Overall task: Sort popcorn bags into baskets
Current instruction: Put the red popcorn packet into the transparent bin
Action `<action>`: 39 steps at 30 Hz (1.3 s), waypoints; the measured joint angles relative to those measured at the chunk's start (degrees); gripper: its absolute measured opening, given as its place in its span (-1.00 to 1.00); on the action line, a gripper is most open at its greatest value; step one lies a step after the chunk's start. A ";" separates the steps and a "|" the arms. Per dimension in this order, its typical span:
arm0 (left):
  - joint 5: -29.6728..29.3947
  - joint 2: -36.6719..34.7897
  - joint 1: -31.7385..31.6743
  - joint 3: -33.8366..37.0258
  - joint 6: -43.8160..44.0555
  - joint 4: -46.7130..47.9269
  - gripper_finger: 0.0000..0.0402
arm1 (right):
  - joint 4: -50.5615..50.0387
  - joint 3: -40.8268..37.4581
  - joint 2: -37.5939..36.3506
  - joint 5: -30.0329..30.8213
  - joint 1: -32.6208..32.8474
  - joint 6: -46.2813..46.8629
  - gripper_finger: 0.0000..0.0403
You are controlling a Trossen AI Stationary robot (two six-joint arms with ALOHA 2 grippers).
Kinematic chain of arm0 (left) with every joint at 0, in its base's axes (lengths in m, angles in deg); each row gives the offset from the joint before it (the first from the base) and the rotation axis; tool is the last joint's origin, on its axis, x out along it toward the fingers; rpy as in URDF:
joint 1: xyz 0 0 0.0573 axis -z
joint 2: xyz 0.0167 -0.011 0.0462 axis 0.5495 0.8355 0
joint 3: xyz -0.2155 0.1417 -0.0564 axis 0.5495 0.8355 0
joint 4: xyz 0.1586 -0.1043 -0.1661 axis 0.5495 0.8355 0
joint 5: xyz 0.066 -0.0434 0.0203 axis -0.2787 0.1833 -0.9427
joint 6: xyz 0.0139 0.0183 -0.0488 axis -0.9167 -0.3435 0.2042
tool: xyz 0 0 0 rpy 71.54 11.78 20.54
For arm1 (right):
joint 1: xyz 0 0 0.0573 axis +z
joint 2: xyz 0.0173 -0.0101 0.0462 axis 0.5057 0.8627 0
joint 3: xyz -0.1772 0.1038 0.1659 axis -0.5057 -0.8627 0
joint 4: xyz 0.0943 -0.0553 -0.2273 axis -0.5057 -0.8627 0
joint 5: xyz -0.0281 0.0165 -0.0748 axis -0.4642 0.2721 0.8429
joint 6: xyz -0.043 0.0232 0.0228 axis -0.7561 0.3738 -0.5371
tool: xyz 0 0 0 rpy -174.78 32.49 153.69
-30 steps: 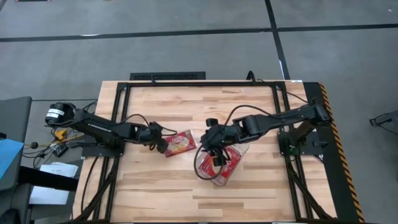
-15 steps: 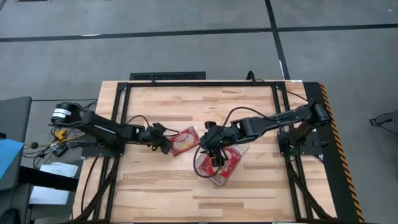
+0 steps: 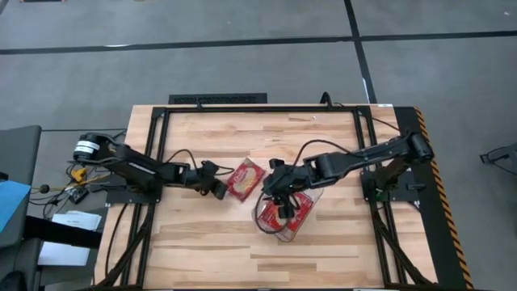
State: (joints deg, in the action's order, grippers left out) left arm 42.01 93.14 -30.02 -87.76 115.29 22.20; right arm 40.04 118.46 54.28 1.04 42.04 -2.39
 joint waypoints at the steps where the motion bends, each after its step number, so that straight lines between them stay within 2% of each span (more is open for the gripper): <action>1: 0.60 -1.59 -0.04 -0.55 0.00 0.39 -1.00 | -0.15 0.00 -0.72 0.00 -0.01 0.01 -0.21; 6: -2.61 -9.96 -0.07 -3.96 -2.04 6.13 -1.00 | -0.64 0.04 -4.00 0.38 -1.57 1.38 -0.27; 10: -6.09 -15.53 -0.11 -7.57 -6.40 15.58 -1.00 | -2.58 0.09 -4.56 -0.04 -4.48 4.27 -0.24; 15: -8.19 -19.50 -0.13 -13.94 -12.24 26.75 -1.00 | -4.33 0.07 -4.48 -4.16 -7.81 0.63 0.05; 18: -8.19 -19.72 -0.06 -18.58 -16.60 32.54 -1.00 | -2.16 0.07 -4.45 -7.42 -9.42 -4.40 0.28; 21: -8.17 -18.87 -0.02 -22.56 -20.67 37.46 -1.00 | -1.06 0.40 -4.45 -7.58 -10.83 -9.90 0.45; 24: -8.32 -18.27 0.00 -25.40 -24.25 39.28 -1.00 | 0.24 0.64 -3.66 -7.59 -12.34 -13.39 0.53; 29: -8.48 -17.70 0.00 -27.47 -27.43 39.70 -1.00 | 4.07 0.68 0.25 -8.02 -14.73 -16.73 0.54; 34: -7.93 -17.85 0.00 -27.64 -27.43 39.70 -1.00 | 5.92 0.62 3.65 -13.35 -16.92 -18.12 0.52; 39: -7.44 -17.85 0.00 -27.66 -28.33 40.00 -1.00 | 9.51 0.51 6.76 -15.12 -17.65 -21.23 0.52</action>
State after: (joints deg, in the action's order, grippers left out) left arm 34.57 75.29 -30.02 -115.41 86.96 62.20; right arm 49.55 118.98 61.04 -14.08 24.38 -23.62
